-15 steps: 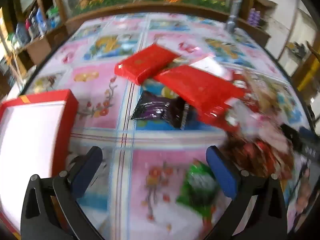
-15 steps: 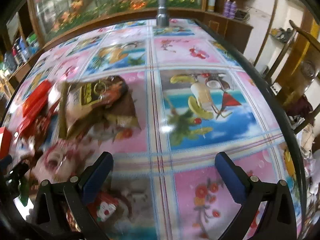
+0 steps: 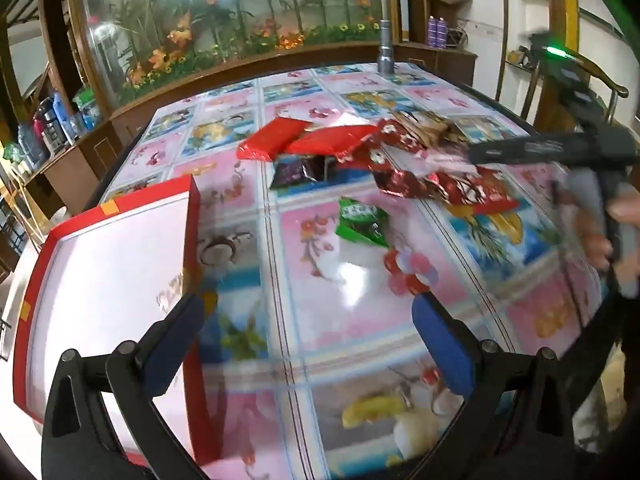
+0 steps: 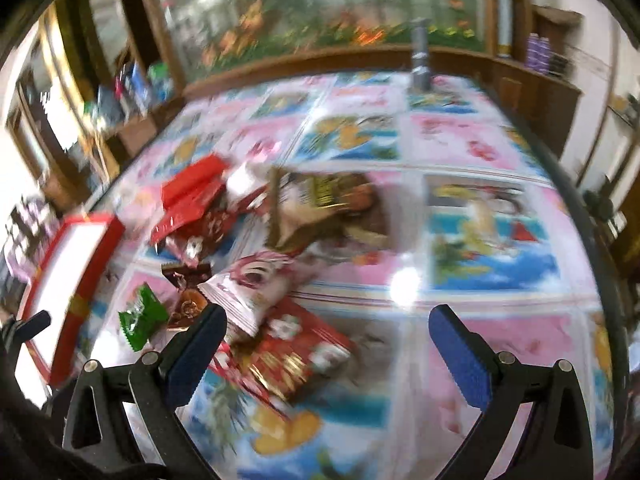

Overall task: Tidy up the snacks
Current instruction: 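Grasp the green candy with the left gripper while the right grasps a pink-white bag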

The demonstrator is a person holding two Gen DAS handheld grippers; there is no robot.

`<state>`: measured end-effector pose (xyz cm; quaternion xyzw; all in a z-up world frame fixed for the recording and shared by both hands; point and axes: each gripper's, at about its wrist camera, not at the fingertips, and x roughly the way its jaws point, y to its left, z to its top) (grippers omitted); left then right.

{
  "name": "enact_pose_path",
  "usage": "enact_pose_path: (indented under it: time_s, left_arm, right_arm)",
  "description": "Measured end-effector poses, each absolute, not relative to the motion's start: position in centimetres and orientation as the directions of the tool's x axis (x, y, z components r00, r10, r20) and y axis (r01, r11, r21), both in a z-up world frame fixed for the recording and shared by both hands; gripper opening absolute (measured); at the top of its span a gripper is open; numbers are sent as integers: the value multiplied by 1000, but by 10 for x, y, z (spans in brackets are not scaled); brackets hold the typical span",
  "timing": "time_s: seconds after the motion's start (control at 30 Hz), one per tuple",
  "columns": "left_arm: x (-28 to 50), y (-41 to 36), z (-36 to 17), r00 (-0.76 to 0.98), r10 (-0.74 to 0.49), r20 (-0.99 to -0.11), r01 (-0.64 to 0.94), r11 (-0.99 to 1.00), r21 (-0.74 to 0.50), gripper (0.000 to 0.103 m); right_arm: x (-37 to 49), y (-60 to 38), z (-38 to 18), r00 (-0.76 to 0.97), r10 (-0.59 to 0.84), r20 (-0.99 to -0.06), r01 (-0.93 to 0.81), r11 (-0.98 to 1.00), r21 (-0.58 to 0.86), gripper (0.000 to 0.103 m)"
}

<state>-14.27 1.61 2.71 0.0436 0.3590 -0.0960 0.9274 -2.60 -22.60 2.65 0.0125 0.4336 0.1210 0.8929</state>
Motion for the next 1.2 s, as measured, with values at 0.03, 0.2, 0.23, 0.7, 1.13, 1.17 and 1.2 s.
enact_pose_path:
  time_s: [0.03, 0.2, 0.23, 0.7, 1.13, 1.17, 1.2]
  left_arm:
    - [-144, 15, 29, 725, -144, -674, 212, 977, 19, 103]
    - [-127, 6, 45, 711, -73, -700, 217, 969, 120, 103]
    - [-122, 5, 45, 705, -66, -706, 217, 968, 126, 103]
    - [-80, -14, 41, 636, -34, -771, 248, 955, 163, 103]
    - [-68, -26, 38, 643, -38, -765, 271, 945, 181, 103]
    - [-66, -27, 37, 641, -41, -767, 273, 945, 178, 103]
    - [-64, -26, 37, 636, -44, -771, 274, 946, 171, 103]
  right_arm:
    - [-18, -216, 24, 583, 215, -783, -215, 971, 107, 101]
    - [14, -190, 2, 476, 193, -858, -187, 975, 115, 89]
    - [15, -190, 1, 472, 199, -859, -166, 977, 136, 89]
    - [26, -196, 4, 477, 283, -832, -199, 957, 212, 33]
    - [19, -224, 13, 459, 557, -692, -276, 830, 485, 21]
    - [18, -223, 16, 462, 571, -679, -285, 820, 496, 21]
    - [17, -222, 18, 467, 578, -669, -293, 815, 500, 21]
